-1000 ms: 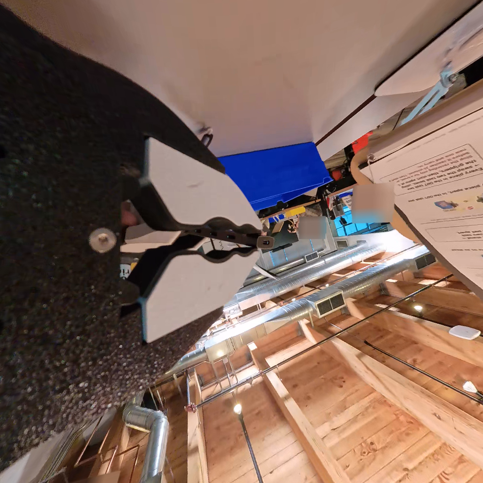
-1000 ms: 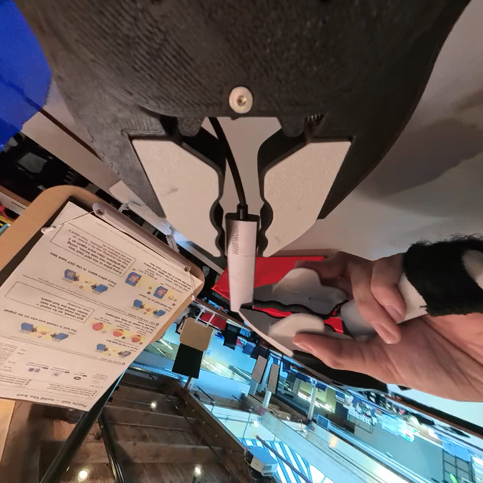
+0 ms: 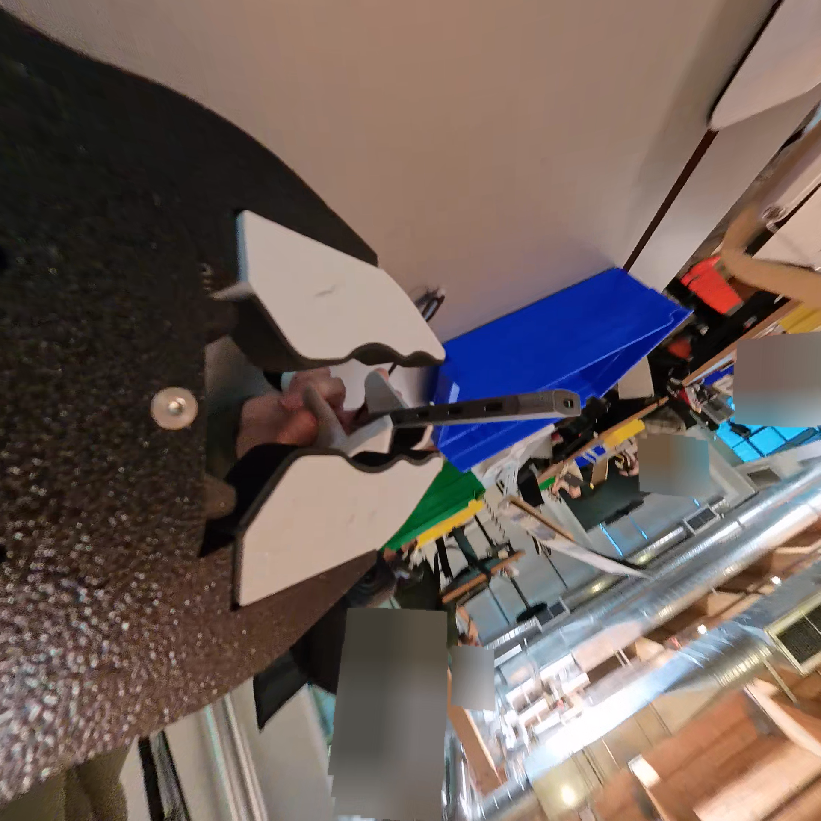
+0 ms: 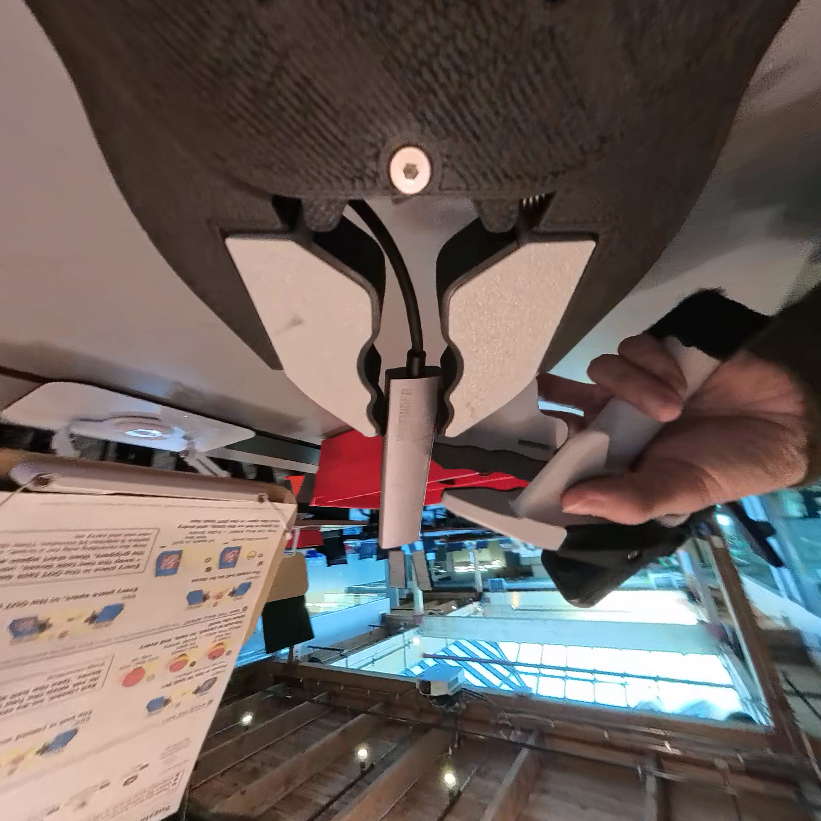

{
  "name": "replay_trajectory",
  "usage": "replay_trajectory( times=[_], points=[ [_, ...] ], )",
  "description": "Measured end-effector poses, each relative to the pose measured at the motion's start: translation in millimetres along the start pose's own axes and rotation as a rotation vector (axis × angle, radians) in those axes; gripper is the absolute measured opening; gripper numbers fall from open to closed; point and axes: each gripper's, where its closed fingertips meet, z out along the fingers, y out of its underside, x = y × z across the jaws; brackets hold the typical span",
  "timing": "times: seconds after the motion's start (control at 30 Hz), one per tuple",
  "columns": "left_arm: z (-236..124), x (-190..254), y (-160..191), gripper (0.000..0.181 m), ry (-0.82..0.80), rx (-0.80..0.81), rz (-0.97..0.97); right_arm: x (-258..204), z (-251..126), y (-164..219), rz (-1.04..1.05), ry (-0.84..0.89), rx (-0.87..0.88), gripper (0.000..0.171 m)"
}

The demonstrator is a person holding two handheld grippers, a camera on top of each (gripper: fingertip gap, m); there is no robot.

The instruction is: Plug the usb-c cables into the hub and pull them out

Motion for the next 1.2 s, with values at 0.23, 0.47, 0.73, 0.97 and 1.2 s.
replay_trajectory(
  times=[0.23,0.47,0.73,0.97,1.2],
  points=[
    [10,5,8,0.010,0.122,-0.028,-0.152,-8,1,3,-0.191,0.067,-0.022,0.023],
    [8,5,13,0.009,0.236,-0.029,-0.401,-14,-5,-3,-0.354,0.076,0.053,0.023],
    [6,0,19,0.009,0.287,-0.071,-0.495,-14,-7,-4,-0.391,0.084,0.067,0.031],
    [9,2,14,0.009,0.287,-0.077,-0.503,-15,-5,-2,-0.352,0.072,0.045,0.023],
    [10,4,2,0.009,0.257,-0.046,-0.473,-14,-4,0,-0.372,0.093,0.023,0.033]
  ],
)
